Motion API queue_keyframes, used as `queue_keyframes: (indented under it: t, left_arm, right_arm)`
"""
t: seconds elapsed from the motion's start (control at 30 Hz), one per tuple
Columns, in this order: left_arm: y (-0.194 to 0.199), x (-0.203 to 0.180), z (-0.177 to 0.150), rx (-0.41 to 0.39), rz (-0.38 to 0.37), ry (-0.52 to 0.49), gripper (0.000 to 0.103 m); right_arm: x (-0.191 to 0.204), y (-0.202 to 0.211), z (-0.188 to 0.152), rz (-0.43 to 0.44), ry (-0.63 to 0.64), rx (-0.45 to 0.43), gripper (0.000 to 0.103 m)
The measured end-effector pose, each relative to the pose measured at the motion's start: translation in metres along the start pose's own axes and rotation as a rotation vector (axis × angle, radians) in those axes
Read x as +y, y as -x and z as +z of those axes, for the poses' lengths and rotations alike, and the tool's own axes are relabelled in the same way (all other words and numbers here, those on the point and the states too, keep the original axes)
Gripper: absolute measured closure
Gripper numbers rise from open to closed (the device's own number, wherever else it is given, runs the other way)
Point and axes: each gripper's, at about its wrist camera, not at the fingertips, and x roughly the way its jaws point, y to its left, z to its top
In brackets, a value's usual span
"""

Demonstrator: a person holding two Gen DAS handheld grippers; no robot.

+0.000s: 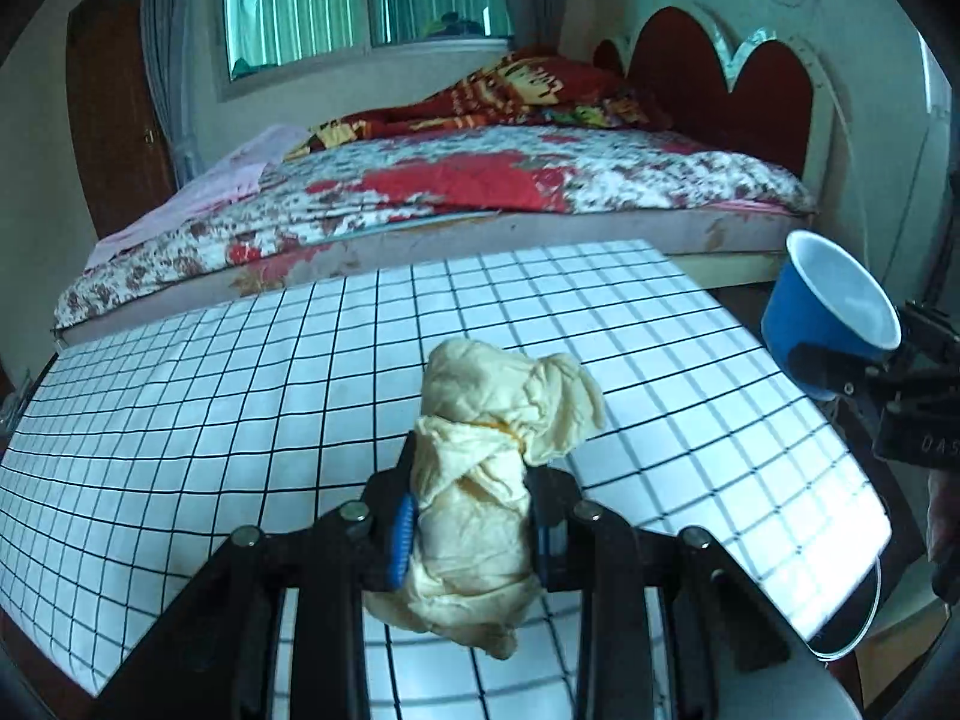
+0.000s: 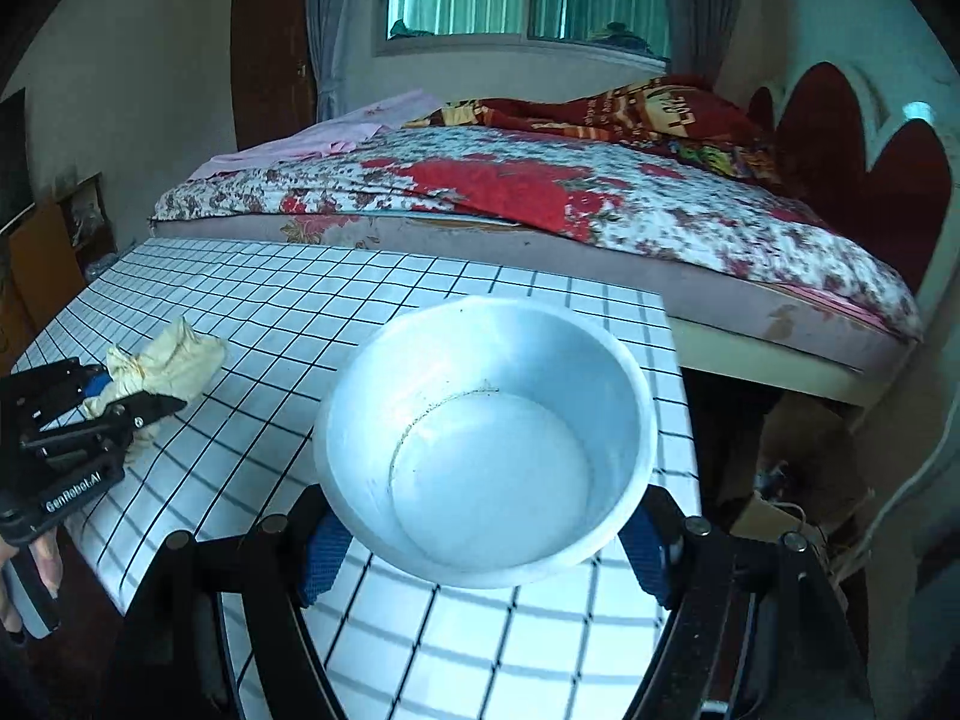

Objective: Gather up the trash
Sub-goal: 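Lift the yellow cloth and blue cup and carry them over the bin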

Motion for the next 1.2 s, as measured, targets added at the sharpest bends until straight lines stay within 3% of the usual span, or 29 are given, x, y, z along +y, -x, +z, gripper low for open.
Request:
queue_keyframes:
  t: [0.17, 0.47, 0.8, 1.2]
  left_arm:
    - [0.033, -0.028, -0.002, -0.044, -0.027, -0.028, 0.072]
    - [0.062, -0.072, -0.025, -0.091, -0.062, -0.088, 0.072]
    - [0.071, -0.117, -0.044, -0.107, -0.156, -0.085, 0.072]
    - [0.071, -0.198, -0.071, -0.071, -0.291, -0.178, 0.072]
  right_arm:
    - [-0.02, 0.052, -0.023, -0.017, -0.045, -0.048, 0.025]
    - [-0.044, 0.085, -0.067, -0.049, -0.088, -0.067, 0.025]
    - [-0.082, 0.123, -0.108, -0.114, -0.15, -0.086, 0.025]
    - [-0.135, 0.152, -0.163, -0.171, -0.203, -0.057, 0.025]
